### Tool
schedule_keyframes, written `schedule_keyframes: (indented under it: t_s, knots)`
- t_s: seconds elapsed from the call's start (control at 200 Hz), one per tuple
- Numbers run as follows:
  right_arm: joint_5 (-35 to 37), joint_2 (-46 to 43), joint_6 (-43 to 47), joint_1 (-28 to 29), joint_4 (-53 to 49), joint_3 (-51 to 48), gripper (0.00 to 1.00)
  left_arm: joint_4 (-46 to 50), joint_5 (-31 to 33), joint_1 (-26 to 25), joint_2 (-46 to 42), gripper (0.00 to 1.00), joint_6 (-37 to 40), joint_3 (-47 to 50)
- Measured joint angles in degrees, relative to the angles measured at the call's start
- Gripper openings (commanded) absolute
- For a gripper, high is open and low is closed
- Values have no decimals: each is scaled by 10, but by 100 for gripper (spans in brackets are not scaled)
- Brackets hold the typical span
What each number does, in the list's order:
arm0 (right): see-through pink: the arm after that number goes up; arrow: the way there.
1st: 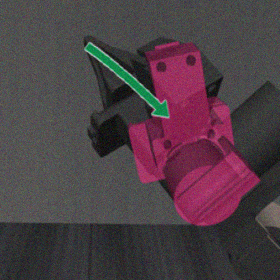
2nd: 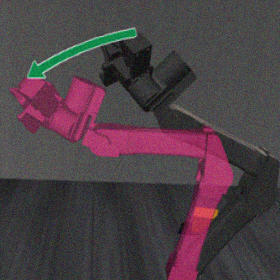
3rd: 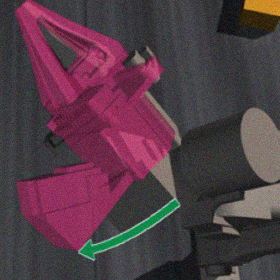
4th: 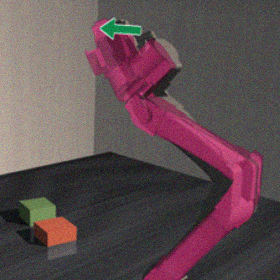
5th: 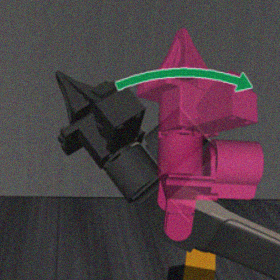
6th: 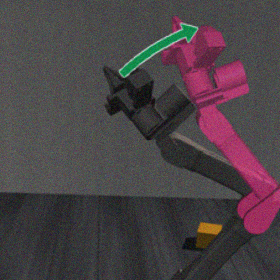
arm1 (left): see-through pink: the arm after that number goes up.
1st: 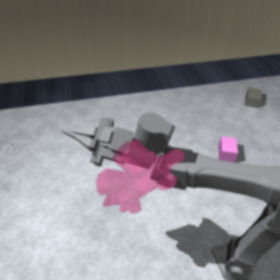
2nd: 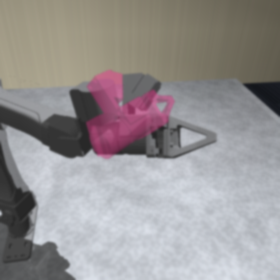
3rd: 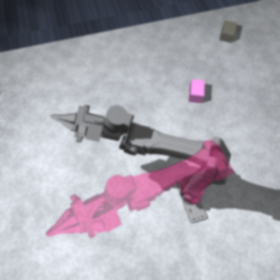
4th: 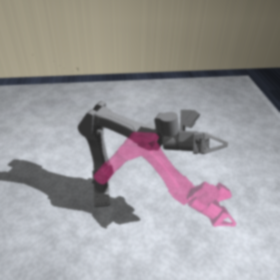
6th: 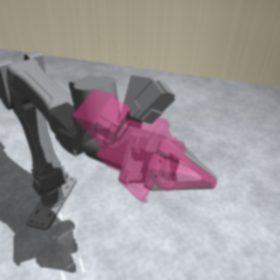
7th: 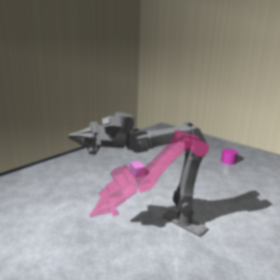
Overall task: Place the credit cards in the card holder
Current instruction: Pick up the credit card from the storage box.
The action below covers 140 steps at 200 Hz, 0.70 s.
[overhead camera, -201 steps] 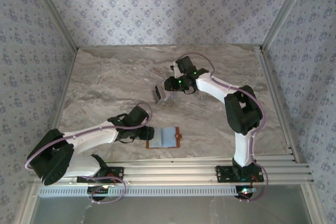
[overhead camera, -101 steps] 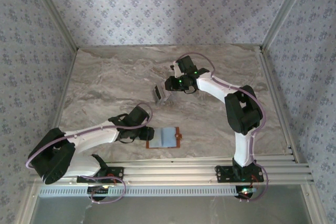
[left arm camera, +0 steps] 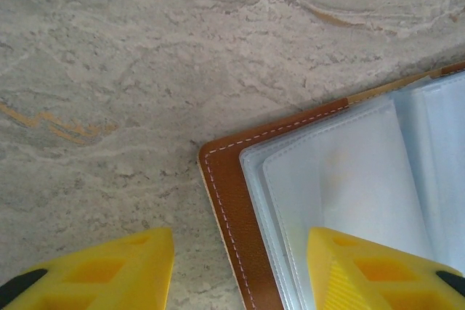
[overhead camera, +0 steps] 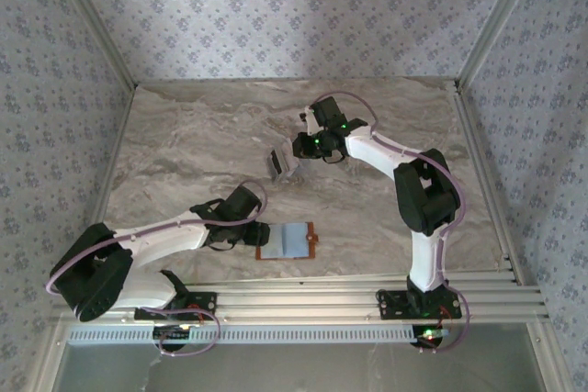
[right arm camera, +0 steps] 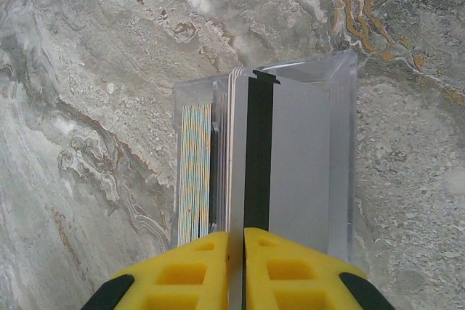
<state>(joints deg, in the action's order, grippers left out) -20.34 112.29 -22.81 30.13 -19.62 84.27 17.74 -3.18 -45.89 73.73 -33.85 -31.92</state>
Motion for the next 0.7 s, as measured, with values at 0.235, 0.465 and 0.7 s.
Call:
schedule_keyframes:
  t_s: [0.235,0.465,0.7]
  knots:
    - [26,-9,4,-1,-17,2,9,0,0,0,0,51,0,0]
    - [54,-38,10,-1,-33,2,7,0,0,0,0,51,0,0]
    - [66,-52,15,-1,-45,2,4,0,0,0,5,51,0,0]
